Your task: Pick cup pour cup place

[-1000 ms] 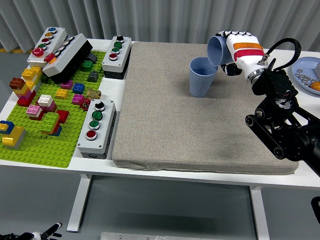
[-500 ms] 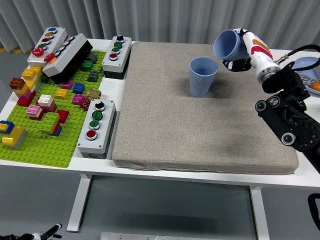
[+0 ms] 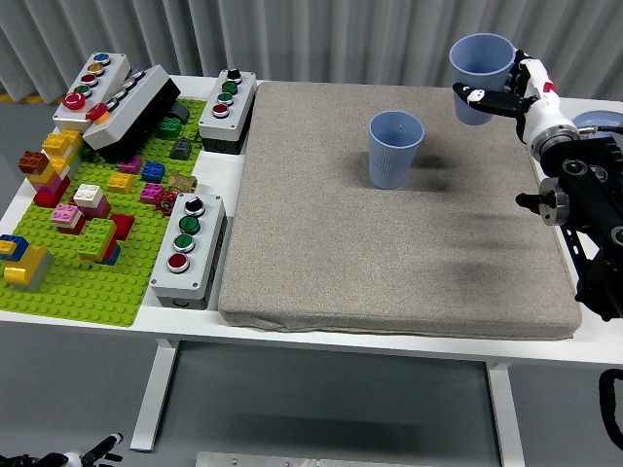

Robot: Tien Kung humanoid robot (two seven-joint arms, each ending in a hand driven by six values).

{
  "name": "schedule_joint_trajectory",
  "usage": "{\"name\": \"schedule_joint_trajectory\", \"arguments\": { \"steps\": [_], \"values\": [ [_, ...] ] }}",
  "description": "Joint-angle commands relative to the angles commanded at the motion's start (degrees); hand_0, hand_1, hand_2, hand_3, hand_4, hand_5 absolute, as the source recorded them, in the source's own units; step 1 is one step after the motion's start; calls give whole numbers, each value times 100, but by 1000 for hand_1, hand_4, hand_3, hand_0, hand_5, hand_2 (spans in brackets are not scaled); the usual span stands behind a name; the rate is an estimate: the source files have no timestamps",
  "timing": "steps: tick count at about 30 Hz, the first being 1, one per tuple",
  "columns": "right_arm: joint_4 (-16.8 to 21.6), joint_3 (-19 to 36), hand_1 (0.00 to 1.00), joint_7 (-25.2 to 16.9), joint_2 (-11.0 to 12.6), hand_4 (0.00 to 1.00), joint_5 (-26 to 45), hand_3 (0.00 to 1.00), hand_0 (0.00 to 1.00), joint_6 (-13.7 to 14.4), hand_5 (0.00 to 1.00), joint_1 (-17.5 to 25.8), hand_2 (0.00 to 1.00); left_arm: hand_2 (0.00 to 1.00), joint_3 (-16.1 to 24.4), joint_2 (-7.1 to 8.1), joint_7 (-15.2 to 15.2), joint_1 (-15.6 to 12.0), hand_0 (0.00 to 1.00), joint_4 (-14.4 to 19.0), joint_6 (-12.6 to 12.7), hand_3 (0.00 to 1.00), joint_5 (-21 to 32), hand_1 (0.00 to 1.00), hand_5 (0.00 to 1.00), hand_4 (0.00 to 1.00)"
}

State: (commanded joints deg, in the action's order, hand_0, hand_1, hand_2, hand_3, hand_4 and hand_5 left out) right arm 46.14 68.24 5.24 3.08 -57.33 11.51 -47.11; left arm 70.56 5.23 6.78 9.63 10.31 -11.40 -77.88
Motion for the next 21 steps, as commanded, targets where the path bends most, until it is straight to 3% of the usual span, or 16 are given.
{"name": "schedule_joint_trajectory", "arguments": {
  "steps": [4, 11, 21],
  "values": [
    [-71, 251, 695, 65, -33, 572, 820, 565, 842, -171, 2, 136, 584, 903, 7, -9, -2, -3, 840, 0, -1, 801, -6, 842, 998, 604],
    [-76, 73, 695, -234, 3, 571, 586, 564, 842, -50, 2, 368, 584, 903, 2, -22, -5, 11, 840, 0, -10, 801, -32, 842, 998, 603],
    [-264, -134, 698, -797, 60, 568, 863, 562, 840, -287, 2, 815, 584, 902, -18, -46, -1, 2, 840, 0, -13, 801, -42, 842, 998, 602]
  ]
}}
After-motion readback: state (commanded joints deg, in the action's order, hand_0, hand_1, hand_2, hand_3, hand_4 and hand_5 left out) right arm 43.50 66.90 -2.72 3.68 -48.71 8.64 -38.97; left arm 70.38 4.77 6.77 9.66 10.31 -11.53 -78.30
